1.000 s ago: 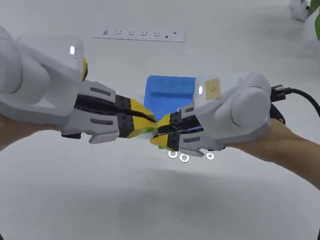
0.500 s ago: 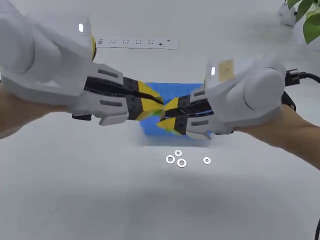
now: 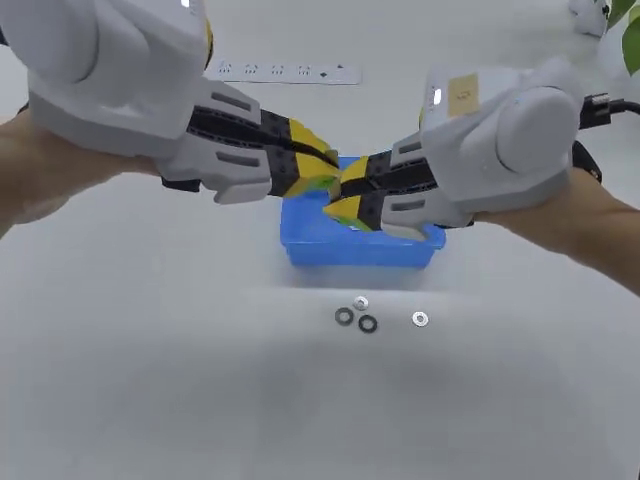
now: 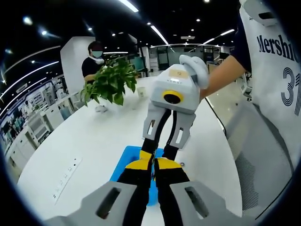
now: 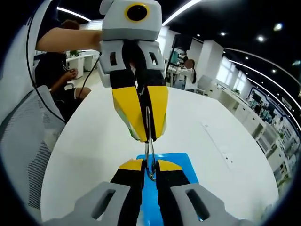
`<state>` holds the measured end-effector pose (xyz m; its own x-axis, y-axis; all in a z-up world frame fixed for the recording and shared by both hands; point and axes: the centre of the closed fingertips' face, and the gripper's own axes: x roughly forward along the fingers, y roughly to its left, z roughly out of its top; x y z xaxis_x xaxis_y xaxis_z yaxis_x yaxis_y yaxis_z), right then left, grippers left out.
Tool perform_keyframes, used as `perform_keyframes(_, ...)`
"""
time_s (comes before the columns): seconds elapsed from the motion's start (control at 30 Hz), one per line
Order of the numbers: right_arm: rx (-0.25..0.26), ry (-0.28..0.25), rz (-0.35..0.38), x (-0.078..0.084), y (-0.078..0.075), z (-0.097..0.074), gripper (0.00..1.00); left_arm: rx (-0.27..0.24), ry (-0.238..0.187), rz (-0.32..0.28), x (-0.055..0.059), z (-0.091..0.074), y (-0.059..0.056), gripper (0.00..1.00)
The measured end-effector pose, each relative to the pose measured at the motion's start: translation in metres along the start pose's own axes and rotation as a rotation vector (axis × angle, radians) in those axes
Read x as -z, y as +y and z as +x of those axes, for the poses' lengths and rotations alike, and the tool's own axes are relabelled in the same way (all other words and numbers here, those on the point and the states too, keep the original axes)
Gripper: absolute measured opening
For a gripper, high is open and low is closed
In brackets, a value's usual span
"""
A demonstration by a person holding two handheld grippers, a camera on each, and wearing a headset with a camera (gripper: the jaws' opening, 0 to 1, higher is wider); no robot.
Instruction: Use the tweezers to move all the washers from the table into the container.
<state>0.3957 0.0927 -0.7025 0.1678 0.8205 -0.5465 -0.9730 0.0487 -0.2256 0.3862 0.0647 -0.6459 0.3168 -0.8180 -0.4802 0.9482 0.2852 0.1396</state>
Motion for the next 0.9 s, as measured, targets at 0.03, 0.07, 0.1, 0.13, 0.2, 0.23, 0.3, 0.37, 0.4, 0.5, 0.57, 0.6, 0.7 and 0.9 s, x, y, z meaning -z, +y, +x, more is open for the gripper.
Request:
perform_keyframes(0.03, 0.002, 0.002, -0.002, 0.001, -0.002, 0.001, 0.1, -0.002, -0.006, -0.009, 0.001, 0.001, 0.003, 0.07)
perform_keyframes(0.07, 0.003, 0.005, -0.003, 0.002, -0.004, 0.002, 0.1, -0.003, -0.006, -0.01, 0.002, 0.001, 0.005, 0.07)
perform_keyframes(0.1, 0.003, 0.006, -0.001, 0.003, -0.006, 0.003, 0.1, -0.005, -0.007, -0.013, 0.003, 0.003, 0.007, 0.07)
perform_keyframes(0.13, 0.002, 0.006, 0.003, 0.005, -0.008, 0.005, 0.1, -0.005, -0.007, -0.017, 0.004, 0.004, 0.008, 0.07)
perform_keyframes(0.2, -0.001, 0.013, 0.012, 0.009, -0.01, 0.009, 0.1, -0.001, 0.0, -0.021, 0.009, 0.007, 0.011, 0.07)
perform_keyframes(0.23, -0.006, 0.015, 0.02, 0.011, -0.01, 0.01, 0.1, 0.002, 0.002, -0.025, 0.011, 0.008, 0.012, 0.07)
perform_keyframes(0.3, -0.012, 0.02, 0.034, 0.018, -0.012, 0.015, 0.1, 0.006, 0.009, -0.031, 0.018, 0.013, 0.015, 0.07)
perform_keyframes(0.37, -0.012, 0.033, 0.033, 0.024, -0.014, 0.018, 0.1, 0.005, 0.013, -0.031, 0.023, 0.016, 0.017, 0.07)
perform_keyframes(0.4, -0.012, 0.036, 0.034, 0.026, -0.015, 0.019, 0.1, 0.008, 0.011, -0.038, 0.025, 0.019, 0.018, 0.07)
perform_keyframes(0.5, -0.014, 0.04, 0.046, 0.031, -0.018, 0.024, 0.1, 0.006, 0.011, -0.058, 0.03, 0.024, 0.023, 0.07)
perform_keyframes(0.57, -0.013, 0.045, 0.06, 0.037, -0.021, 0.028, 0.1, 0.001, 0.014, -0.067, 0.034, 0.028, 0.027, 0.07)
perform_keyframes(0.6, -0.012, 0.049, 0.062, 0.039, -0.022, 0.029, 0.1, 0.001, 0.016, -0.07, 0.036, 0.03, 0.028, 0.07)
perform_keyframes(0.7, -0.018, 0.06, 0.07, 0.047, -0.022, 0.032, 0.1, 0.012, 0.02, -0.074, 0.043, 0.036, 0.029, 0.07)
perform_keyframes(0.9, -0.041, 0.068, 0.076, 0.061, -0.022, 0.039, 0.1, 0.028, 0.037, -0.083, 0.053, 0.043, 0.03, 0.07)
